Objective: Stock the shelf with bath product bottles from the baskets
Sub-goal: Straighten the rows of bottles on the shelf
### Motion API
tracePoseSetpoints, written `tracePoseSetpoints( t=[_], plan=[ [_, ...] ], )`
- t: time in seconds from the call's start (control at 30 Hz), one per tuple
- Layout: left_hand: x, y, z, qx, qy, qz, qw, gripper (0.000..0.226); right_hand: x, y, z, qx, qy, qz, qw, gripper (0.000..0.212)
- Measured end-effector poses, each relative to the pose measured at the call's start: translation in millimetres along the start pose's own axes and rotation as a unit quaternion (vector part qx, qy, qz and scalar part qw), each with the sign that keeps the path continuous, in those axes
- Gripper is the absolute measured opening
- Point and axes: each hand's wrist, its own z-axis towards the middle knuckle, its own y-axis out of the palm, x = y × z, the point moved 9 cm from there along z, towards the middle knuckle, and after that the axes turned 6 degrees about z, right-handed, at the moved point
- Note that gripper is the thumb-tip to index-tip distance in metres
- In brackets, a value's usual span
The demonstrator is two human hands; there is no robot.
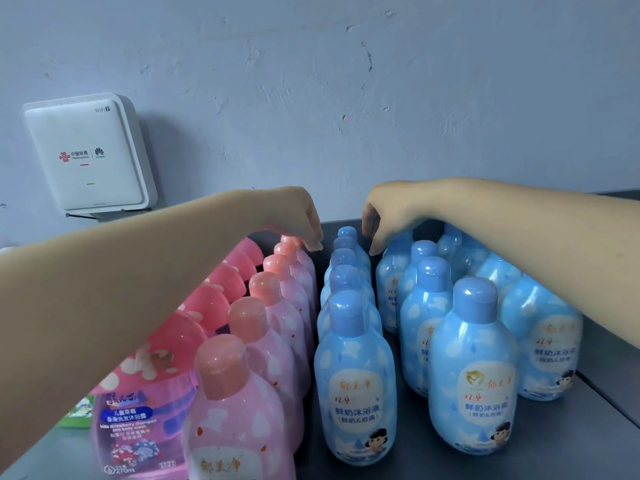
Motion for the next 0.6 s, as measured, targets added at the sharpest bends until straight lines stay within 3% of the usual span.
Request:
tracePoseSetpoints(
  t=[0.17, 0.4, 0.6],
  plan=[
    [12.6, -2.0, 17.7, 0.011, 0.020, 0.048, 0.999, 0.020, 8.0, 4.9, 12.2, -0.013, 0.025, -0.015, 0.999, 0.043],
    [22.3, 27.7, 27.1, -0.068, 0.013, 0.138, 0.988, 0.015, 7.1, 21.8, 32.2, -0.056, 0.058, -0.046, 0.996, 0.036],
    [15.9, 34.2, 28.7, -0.058, 0.014, 0.106, 0.993, 0.014, 8.2, 33.0, 42.1, -0.070, 0.061, -0.051, 0.994, 0.032]
  ],
)
